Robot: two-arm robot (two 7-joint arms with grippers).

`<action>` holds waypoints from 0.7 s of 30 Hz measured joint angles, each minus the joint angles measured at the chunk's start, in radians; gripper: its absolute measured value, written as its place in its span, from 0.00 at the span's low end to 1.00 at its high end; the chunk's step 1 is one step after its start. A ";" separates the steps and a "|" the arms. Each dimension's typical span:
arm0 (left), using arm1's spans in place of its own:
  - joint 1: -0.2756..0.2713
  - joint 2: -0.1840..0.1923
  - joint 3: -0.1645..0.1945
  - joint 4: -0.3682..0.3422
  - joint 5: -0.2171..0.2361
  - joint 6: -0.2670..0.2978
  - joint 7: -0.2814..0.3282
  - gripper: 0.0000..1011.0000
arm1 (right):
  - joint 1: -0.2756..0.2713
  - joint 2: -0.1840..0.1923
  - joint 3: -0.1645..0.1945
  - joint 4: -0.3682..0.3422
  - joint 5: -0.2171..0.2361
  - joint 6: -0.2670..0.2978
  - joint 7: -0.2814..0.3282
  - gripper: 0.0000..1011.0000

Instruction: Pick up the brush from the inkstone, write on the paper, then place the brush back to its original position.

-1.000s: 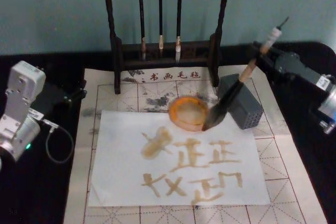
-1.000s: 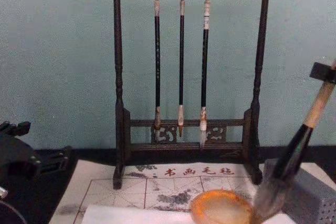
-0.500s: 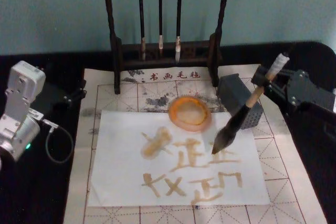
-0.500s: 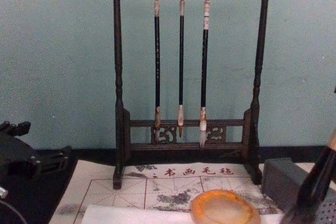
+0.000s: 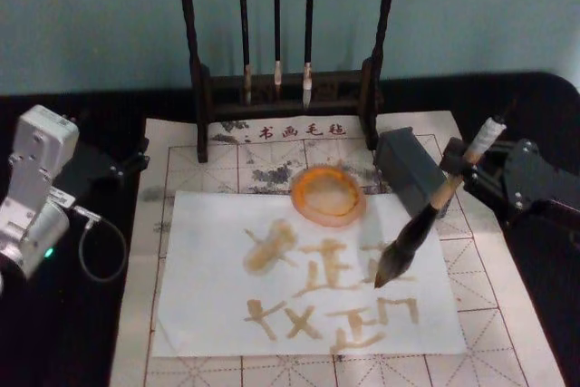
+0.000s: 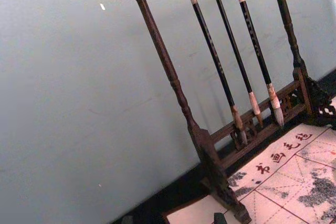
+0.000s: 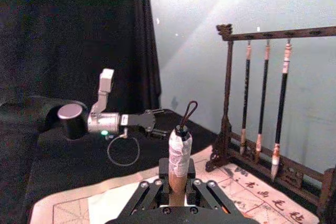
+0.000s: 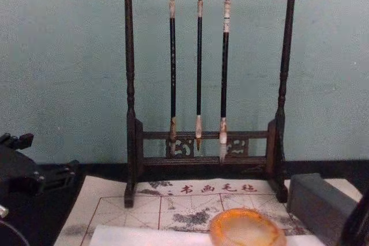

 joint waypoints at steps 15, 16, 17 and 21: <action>0.000 0.000 0.000 0.000 0.000 0.000 0.000 0.99 | 0.015 0.030 -0.016 -0.002 -0.053 -0.048 0.075 0.18; 0.000 0.000 0.000 0.000 0.000 0.000 0.000 0.99 | 0.016 0.033 -0.017 -0.004 -0.056 -0.050 0.082 0.18; 0.000 0.000 0.000 0.000 0.000 0.000 0.000 0.99 | 0.016 0.033 -0.017 -0.004 -0.056 -0.050 0.082 0.18; 0.000 0.000 0.000 0.000 0.000 0.000 0.000 0.99 | 0.018 0.042 -0.022 -0.008 -0.061 -0.056 0.101 0.18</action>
